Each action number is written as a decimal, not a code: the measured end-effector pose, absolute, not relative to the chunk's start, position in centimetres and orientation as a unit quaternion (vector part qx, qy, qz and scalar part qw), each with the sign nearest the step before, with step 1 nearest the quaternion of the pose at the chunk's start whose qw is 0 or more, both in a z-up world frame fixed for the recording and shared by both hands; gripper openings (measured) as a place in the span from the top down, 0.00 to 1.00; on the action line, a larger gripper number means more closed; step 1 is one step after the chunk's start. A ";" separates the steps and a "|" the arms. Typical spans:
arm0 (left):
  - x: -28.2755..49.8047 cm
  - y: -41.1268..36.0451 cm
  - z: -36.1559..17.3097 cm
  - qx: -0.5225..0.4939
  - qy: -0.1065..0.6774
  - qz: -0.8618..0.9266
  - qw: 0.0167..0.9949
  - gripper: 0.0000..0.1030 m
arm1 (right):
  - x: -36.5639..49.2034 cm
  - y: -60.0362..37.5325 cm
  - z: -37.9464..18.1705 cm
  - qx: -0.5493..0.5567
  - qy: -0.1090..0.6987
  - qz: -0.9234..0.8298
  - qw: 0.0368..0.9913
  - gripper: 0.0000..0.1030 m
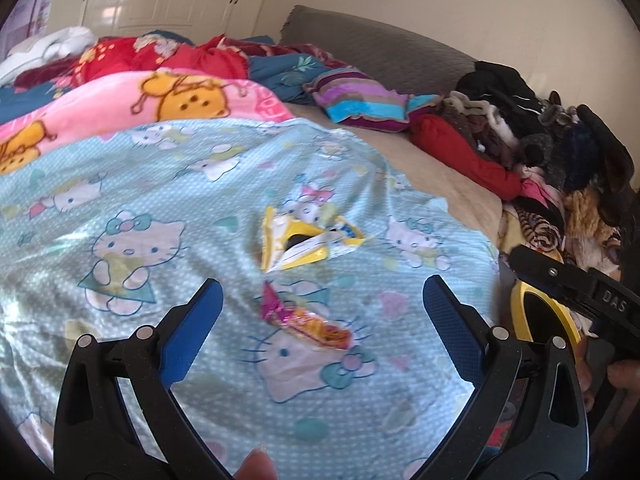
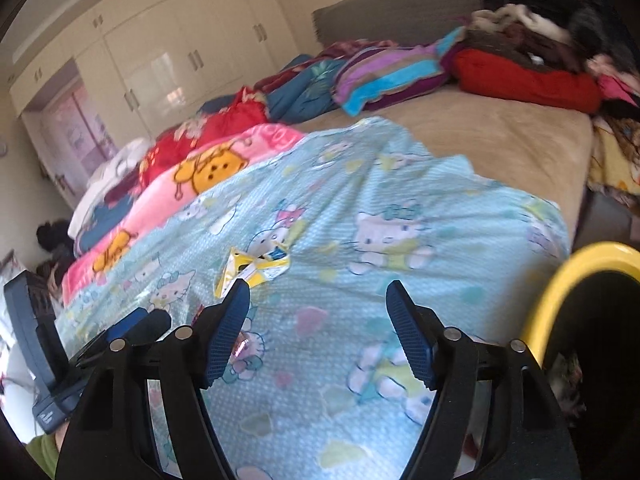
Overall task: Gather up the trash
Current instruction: 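Close the left tool on the pink wrapper while the right tool grasps the yellow wrapper, then carry the pink and yellow wrappers in both tools over the bin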
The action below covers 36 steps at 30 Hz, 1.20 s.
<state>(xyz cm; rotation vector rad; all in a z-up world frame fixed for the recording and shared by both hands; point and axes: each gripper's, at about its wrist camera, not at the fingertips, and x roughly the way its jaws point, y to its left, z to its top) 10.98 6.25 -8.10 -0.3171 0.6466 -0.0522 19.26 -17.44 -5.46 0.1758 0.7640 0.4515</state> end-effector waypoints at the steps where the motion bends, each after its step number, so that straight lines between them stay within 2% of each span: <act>1: 11.1 6.6 -8.4 -0.159 0.319 -0.024 0.934 0.11 | 20.0 -16.4 -5.7 0.081 0.374 0.224 0.896 0.34; 6: 11.6 8.0 -9.6 -0.183 0.331 -0.020 0.926 0.22 | 22.1 -13.7 -7.0 0.068 0.391 0.238 0.887 0.34; 14: 12.5 8.8 -11.6 -0.212 0.353 -0.036 0.911 0.48 | 26.2 -9.8 -10.2 0.059 0.432 0.258 0.862 0.34; 26: 13.6 8.9 -13.7 -0.221 0.377 -0.043 0.898 0.73 | 30.5 -6.2 -13.6 0.081 0.470 0.277 0.834 0.34; 27: 13.7 8.9 -13.9 -0.222 0.379 -0.044 0.897 0.75 | 30.6 -5.8 -13.8 0.076 0.472 0.276 0.834 0.35; 29: 13.8 8.7 -14.0 -0.222 0.381 -0.047 0.896 0.81 | 30.7 -5.3 -14.1 0.069 0.475 0.282 0.831 0.55; 30: 13.9 8.7 -14.0 -0.221 0.381 -0.048 0.896 0.81 | 30.5 -5.2 -14.1 0.066 0.474 0.281 0.832 0.55; 32: 13.9 8.5 -13.9 -0.221 0.380 -0.052 0.897 0.82 | 29.9 -5.3 -13.8 0.065 0.464 0.284 0.837 0.63; 36: 13.6 7.6 -13.2 -0.212 0.375 -0.064 0.900 0.85 | 28.0 -6.5 -13.0 0.058 0.446 0.275 0.850 0.67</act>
